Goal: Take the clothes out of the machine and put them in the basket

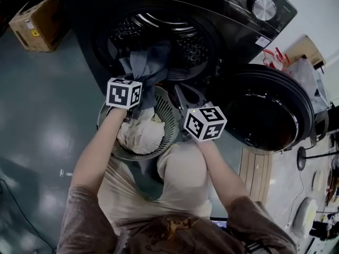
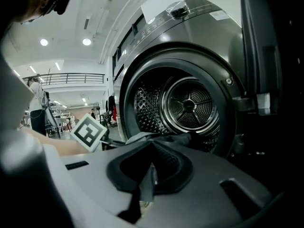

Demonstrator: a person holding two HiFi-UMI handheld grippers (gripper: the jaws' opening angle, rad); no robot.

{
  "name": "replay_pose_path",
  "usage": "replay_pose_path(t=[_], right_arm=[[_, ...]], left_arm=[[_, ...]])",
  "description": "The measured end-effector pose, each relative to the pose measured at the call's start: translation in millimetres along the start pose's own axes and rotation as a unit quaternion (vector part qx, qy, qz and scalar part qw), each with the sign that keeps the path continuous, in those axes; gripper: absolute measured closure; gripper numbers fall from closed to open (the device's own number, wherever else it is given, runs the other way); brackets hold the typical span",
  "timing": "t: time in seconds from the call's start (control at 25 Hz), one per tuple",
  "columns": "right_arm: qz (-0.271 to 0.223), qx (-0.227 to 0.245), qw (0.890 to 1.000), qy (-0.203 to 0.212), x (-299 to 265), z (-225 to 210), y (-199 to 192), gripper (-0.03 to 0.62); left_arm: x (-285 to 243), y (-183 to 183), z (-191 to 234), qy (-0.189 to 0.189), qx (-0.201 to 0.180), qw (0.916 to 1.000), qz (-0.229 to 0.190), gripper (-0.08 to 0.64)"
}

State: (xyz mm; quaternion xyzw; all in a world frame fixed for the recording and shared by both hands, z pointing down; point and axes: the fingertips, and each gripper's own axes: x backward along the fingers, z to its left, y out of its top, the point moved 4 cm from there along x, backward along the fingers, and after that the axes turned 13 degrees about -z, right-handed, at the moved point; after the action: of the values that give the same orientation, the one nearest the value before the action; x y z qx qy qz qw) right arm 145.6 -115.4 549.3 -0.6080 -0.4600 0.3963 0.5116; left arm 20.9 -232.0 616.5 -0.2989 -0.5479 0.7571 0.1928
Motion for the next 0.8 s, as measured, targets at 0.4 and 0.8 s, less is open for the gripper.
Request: replay_pose_path(t=[0.4,0.8], right_arm=[[-0.004,0.002,1.0,-0.002,-14.8,8.3,-5.8,0.595],[-0.005,-0.01,1.0,-0.005,-26.5,6.0,-10.4,0.595]], left_arm=[[96.2,-8.1,-53.1,-0.056,-0.01,0.9982,-0.016,0.532],[157.9,-3.1,-66.3,-0.059,-0.02,0.9979,-0.013,0.534]])
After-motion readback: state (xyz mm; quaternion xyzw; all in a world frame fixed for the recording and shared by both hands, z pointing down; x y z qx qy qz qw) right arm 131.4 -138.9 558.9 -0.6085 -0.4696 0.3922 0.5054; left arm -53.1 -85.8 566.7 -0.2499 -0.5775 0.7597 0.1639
